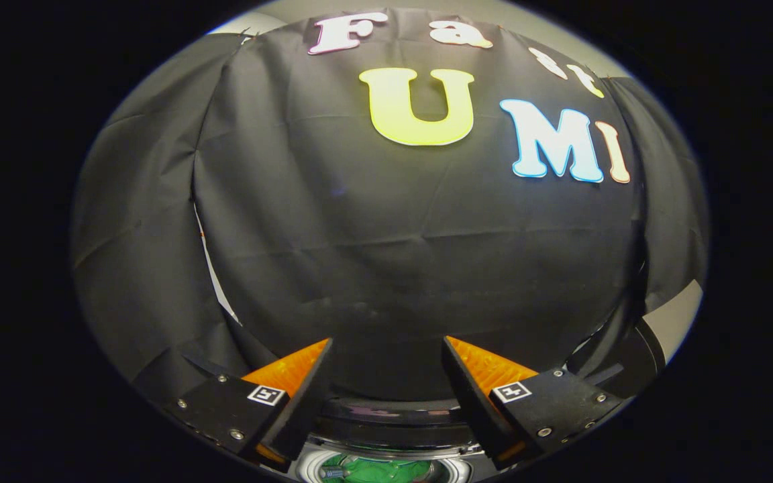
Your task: Put the clothes into the washing machine and then close the washing machine lid.
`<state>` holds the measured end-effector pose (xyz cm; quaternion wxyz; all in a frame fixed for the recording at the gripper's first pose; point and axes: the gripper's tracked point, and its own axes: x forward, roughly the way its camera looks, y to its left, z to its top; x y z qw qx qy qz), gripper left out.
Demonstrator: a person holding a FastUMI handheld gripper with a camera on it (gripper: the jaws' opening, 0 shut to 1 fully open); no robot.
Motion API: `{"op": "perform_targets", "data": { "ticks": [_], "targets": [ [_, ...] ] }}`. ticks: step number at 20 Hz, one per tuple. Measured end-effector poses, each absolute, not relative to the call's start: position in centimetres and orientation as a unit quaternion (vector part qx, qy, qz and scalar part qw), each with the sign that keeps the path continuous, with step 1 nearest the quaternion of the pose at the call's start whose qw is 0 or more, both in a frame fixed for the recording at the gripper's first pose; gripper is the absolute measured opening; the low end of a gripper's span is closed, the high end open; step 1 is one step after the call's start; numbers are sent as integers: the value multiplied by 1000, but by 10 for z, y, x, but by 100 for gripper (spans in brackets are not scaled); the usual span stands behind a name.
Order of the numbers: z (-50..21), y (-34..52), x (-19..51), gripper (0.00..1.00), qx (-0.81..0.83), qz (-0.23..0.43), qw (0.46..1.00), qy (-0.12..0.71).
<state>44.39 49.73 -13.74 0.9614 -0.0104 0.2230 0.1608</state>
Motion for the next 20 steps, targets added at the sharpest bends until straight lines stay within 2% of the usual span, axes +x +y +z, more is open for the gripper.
{"op": "perform_targets", "data": {
  "ticks": [7,20],
  "targets": [
    [-145,493,416,95,-6,161,947,277],
    [-160,479,325,93,-5,184,951,249]
  ]
}}
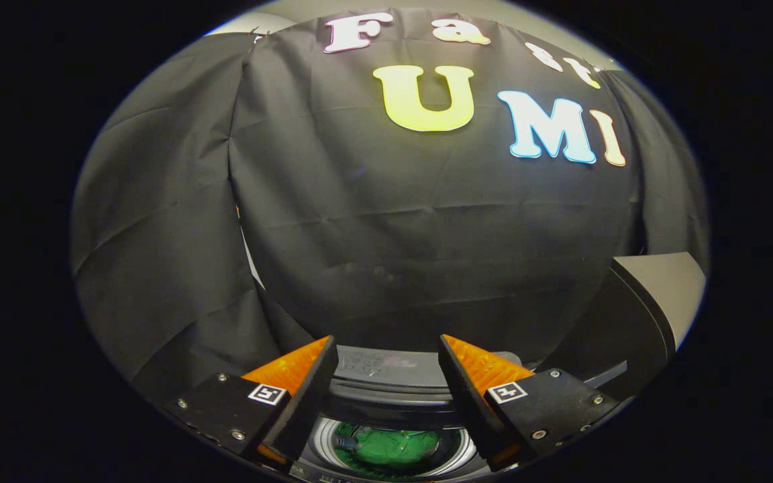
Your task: Put the clothes into the washing machine and then close the washing machine lid.
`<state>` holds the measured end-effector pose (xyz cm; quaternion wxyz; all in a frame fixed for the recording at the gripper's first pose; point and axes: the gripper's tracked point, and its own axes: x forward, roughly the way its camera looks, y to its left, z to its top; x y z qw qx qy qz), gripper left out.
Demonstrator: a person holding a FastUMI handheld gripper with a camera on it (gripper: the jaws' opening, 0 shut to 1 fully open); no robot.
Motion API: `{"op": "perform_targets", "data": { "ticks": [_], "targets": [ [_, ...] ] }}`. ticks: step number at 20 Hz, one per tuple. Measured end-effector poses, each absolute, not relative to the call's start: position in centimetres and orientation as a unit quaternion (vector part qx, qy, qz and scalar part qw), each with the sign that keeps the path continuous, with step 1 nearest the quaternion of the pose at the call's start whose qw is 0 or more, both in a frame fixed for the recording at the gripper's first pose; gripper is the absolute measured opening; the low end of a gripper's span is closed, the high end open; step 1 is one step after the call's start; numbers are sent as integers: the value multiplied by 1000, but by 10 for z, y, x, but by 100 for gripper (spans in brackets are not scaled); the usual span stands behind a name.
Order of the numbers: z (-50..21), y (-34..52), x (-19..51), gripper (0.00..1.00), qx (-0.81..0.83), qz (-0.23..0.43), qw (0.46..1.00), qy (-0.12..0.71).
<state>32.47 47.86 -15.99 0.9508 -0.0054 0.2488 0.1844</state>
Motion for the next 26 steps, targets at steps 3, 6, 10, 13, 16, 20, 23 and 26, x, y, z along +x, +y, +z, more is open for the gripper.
{"op": "perform_targets", "data": {
  "ticks": [3,6,10,13,16,20,23,26],
  "targets": [
    [-173,476,305,93,-17,190,948,256],
    [-210,473,275,92,-40,203,933,295],
    [-242,465,252,92,-41,204,927,310],
    [-244,465,243,92,-40,206,927,312],
    [-242,468,236,92,-44,215,926,307],
    [-236,468,230,92,-41,219,928,297],
    [-222,463,225,92,-37,218,932,286],
    [-177,452,221,94,-15,216,945,246]
  ]
}}
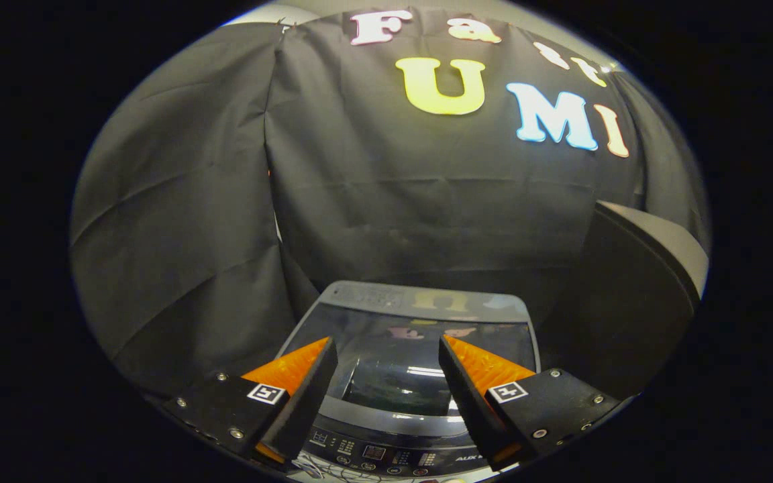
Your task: Put the clothes into the washing machine and then close the washing machine lid.
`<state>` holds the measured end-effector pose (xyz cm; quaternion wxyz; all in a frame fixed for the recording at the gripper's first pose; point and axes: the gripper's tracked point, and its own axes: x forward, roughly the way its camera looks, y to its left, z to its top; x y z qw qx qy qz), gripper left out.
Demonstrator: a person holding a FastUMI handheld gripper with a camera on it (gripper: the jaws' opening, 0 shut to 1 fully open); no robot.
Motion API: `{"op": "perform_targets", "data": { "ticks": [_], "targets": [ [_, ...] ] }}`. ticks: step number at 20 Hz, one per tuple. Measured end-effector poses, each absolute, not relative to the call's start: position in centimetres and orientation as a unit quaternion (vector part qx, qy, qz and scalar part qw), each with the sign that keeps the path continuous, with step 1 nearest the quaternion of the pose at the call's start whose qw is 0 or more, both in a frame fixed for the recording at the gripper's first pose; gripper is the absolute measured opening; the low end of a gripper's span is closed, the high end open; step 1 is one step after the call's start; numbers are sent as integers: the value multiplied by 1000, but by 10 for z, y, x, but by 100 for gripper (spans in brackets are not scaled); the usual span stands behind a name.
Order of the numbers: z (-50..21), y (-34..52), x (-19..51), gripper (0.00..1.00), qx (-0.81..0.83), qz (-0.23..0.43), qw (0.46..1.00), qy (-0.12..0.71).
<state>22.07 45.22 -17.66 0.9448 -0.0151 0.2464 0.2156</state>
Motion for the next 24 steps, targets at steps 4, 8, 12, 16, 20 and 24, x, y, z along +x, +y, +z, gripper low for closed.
{"op": "perform_targets", "data": {
  "ticks": [4,8,12,16,20,24],
  "targets": [
    [-106,413,208,94,3,207,962,178],
    [-45,347,204,94,-10,188,976,110],
    [-18,276,193,94,-4,167,983,79],
    [-8,209,173,94,-6,145,987,73],
    [-8,154,149,94,-7,127,989,72],
    [-6,111,126,94,-3,115,991,69]
  ]
}}
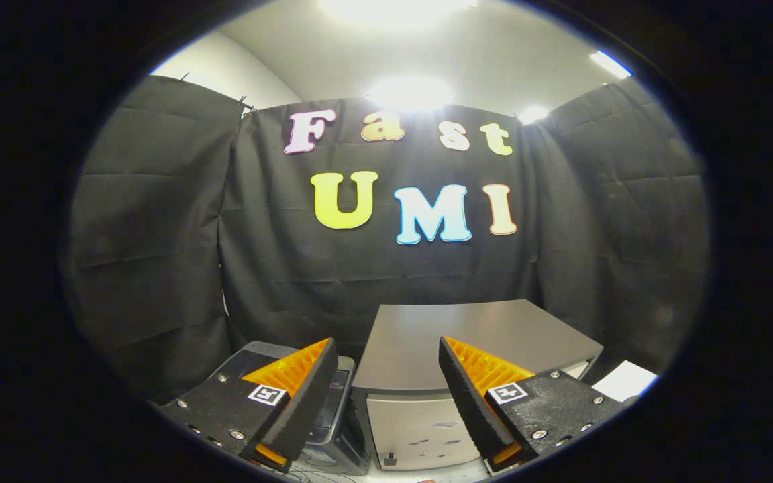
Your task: Put the clothes into the washing machine and then close the washing machine lid.
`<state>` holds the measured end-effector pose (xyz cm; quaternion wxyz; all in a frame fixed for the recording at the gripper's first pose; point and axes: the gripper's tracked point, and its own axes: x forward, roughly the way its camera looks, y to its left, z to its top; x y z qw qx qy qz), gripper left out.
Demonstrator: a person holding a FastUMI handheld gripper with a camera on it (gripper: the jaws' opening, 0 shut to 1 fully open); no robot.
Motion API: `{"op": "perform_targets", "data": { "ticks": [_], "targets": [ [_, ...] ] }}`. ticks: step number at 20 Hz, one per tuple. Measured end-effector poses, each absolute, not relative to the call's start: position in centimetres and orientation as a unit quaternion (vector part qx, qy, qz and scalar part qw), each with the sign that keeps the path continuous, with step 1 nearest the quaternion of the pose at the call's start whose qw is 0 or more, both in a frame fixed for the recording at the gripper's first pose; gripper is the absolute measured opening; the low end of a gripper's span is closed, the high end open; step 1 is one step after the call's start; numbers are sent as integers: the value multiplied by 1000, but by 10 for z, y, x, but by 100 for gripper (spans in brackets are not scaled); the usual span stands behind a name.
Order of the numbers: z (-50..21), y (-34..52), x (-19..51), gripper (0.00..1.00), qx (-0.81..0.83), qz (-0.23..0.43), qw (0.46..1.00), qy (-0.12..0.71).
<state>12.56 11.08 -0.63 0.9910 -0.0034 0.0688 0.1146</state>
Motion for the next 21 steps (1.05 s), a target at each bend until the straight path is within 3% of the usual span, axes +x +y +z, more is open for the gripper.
{"op": "perform_targets", "data": {
  "ticks": [21],
  "targets": [
    [6,28,69,94,8,92,994,60]
  ]
}}
